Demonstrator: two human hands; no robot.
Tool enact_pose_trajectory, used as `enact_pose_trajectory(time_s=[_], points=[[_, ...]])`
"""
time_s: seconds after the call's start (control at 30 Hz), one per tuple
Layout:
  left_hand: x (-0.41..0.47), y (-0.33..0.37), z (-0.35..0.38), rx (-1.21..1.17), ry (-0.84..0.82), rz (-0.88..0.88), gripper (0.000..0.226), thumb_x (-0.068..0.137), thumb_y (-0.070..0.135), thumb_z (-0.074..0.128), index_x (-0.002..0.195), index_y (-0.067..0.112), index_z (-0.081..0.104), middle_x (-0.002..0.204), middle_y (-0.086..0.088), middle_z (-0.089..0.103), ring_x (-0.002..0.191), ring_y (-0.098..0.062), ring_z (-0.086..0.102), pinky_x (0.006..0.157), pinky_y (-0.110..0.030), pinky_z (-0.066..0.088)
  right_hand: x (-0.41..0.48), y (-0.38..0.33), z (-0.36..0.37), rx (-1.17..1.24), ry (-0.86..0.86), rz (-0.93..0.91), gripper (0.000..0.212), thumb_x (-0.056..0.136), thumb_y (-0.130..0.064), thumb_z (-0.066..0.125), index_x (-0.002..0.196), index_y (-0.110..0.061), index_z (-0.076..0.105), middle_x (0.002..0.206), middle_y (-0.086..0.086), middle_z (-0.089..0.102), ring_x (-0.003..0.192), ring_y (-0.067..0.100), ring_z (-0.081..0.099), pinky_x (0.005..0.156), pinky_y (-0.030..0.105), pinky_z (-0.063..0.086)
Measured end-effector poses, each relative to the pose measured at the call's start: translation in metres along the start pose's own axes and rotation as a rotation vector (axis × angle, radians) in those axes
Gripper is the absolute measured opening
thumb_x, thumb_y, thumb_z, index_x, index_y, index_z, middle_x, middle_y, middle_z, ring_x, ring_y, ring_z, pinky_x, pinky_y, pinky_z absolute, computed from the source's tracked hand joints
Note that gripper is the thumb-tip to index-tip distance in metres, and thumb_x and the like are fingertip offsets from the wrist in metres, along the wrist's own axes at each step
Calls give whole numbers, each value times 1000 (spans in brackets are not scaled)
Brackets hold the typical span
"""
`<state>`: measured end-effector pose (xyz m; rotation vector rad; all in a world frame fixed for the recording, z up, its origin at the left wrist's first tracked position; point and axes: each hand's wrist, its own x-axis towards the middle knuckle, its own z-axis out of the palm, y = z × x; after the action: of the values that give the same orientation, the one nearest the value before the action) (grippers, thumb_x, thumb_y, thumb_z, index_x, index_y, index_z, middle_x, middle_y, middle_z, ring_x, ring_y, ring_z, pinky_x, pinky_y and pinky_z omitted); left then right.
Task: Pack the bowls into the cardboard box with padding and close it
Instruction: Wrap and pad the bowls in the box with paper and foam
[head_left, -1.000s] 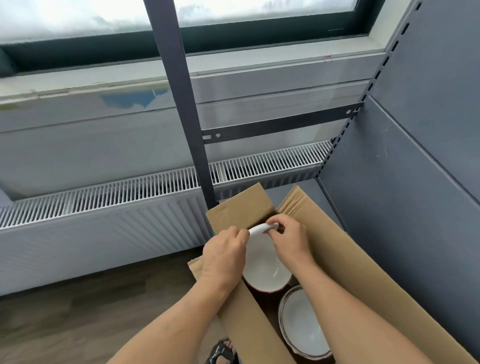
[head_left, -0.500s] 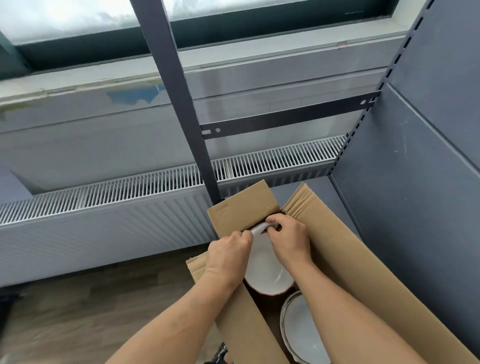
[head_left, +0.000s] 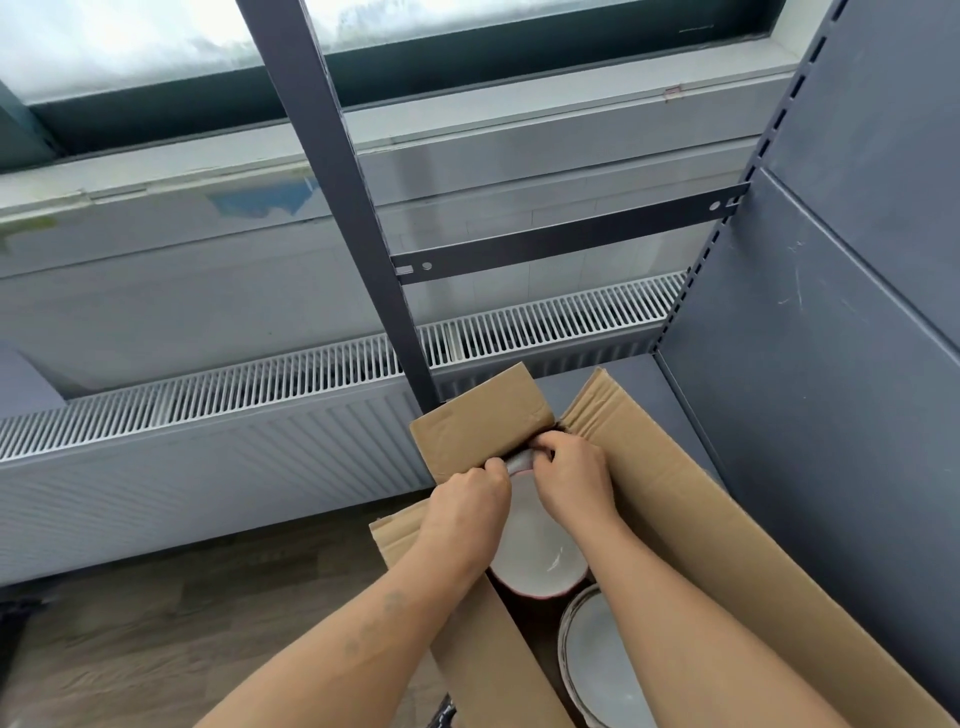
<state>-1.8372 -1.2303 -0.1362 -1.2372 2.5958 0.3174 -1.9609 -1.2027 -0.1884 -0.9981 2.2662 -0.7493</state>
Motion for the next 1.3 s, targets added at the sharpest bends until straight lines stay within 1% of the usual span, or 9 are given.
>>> enact_pose_trajectory(time_s=[0.3,0.47,0.57,0.67,0.87,0.97,1.07,1.2,1.3], points=[[-9,-8,21,-188,89,39,38,90,-3,44,124,12,53,123,-4,51,99,-27,60,76,-34,47,5,-2,11,28,121,91,9,89,-21,64,93,-20,71,92,1,72,79,17,58,62,25,39],[-1,5,13,-162,-45,-39,27,94,10,39,119,8,50,118,-12,59,104,-30,60,80,-35,45,6,-2,9,-22,67,71,14,89,-19,59,85,-18,72,89,4,72,79,24,59,62,26,38],[5,9,8,-85,-137,-58,28,97,19,37,118,5,51,119,-17,60,106,-35,61,80,-37,44,7,-2,7,-68,-28,117,24,90,-18,51,67,-13,59,81,10,65,71,29,49,54,28,31],[9,12,3,-26,-217,-43,35,101,18,33,123,-2,53,124,-19,58,112,-36,57,85,-40,45,8,3,8,-59,-141,175,28,90,-19,45,64,-12,51,78,7,59,76,32,51,62,32,36],[22,10,-9,-232,-367,-129,38,97,13,36,123,-1,59,129,-19,60,117,-35,57,94,-37,45,12,6,7,1,-290,192,29,93,-23,38,90,-10,64,107,12,65,96,31,56,79,36,41],[21,11,-13,-284,-358,-181,36,95,14,40,124,0,57,128,-18,61,116,-32,59,93,-34,46,12,9,4,62,-300,186,23,94,-22,39,89,-13,59,107,9,62,99,29,54,85,38,41],[15,15,-11,-252,-324,-169,36,96,16,42,128,1,52,130,-18,59,117,-31,58,93,-34,46,8,10,0,70,-261,158,26,94,-26,39,109,-17,58,109,0,57,106,26,53,88,38,41],[6,17,3,-285,-212,-212,31,97,17,43,126,7,50,127,-14,56,114,-28,57,90,-32,46,8,11,1,25,-288,158,29,93,-31,37,94,-19,64,104,4,65,96,26,57,88,42,46],[1,19,8,-333,-129,-220,31,97,16,45,126,9,50,124,-11,53,110,-27,57,88,-32,46,11,12,4,-11,-338,182,31,93,-37,41,93,-20,66,103,3,65,93,25,56,87,42,46]])
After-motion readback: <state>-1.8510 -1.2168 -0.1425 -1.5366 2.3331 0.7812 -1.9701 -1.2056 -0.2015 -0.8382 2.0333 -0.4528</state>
